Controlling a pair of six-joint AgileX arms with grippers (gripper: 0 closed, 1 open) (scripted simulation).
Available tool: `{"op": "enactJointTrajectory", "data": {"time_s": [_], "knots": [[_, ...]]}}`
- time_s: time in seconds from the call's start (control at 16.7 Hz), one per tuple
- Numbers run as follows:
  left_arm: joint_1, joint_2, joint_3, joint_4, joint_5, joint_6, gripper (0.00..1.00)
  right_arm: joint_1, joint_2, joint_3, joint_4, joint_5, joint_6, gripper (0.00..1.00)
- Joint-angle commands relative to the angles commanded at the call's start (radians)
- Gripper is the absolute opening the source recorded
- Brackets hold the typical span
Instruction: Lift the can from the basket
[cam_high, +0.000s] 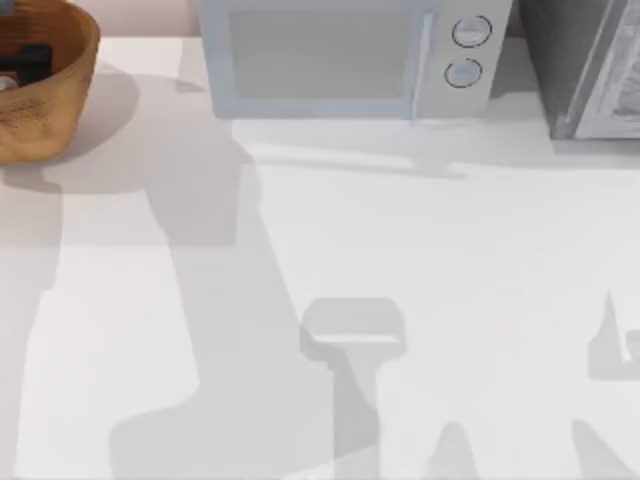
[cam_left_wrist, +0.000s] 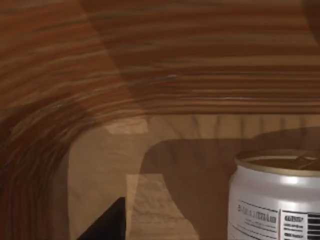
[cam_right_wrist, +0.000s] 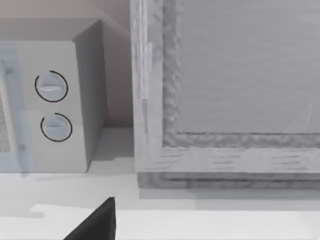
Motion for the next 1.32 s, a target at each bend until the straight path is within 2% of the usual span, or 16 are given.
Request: {"op": "enactJointTrajectory", "data": {"time_s": [0.66, 1.32], "knots": [[0.0, 0.0, 0.0, 0.0, 0.0, 0.0, 0.02, 0.0, 0.0, 0.0, 0.0, 0.0, 0.0, 1.0], [0.003, -0.036, 0.003, 0.002, -0.008, 0.003, 0.0, 0.0, 0.0, 0.0, 0.0, 0.0, 0.0, 1.0]]}}
